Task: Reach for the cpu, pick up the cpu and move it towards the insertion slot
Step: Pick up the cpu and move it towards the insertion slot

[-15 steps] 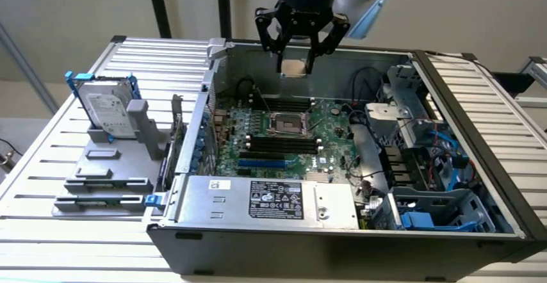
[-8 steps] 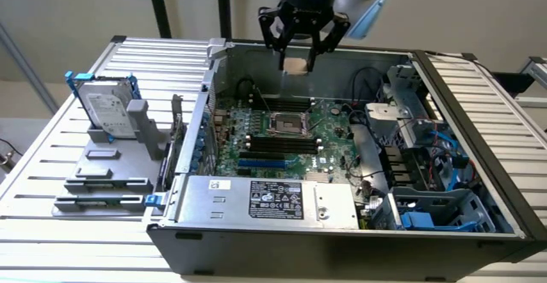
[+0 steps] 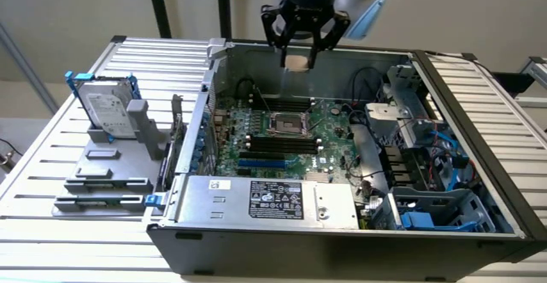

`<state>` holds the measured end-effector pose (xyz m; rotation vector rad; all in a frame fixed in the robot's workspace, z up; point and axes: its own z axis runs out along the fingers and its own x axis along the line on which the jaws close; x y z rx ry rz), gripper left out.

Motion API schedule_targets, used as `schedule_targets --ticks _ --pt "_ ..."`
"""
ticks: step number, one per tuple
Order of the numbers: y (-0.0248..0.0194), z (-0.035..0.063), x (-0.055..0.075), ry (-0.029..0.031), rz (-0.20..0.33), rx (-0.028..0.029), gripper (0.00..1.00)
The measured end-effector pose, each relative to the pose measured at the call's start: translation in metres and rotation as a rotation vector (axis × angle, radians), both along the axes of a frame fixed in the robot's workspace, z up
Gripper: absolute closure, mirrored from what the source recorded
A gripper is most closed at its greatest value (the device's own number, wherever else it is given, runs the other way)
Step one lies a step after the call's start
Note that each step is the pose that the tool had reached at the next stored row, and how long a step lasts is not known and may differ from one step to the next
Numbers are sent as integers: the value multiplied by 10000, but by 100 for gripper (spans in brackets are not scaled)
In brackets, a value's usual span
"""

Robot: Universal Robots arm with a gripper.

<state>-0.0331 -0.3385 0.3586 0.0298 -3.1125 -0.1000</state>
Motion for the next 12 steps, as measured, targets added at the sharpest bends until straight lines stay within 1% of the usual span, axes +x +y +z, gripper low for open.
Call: schedule_targets --ticks 5,7,12 --pt "66 -10 43 1 -36 -61 45" --pt "71 -10 45 0 -38 -71 45" --pt "72 -10 45 0 -39 -71 45"
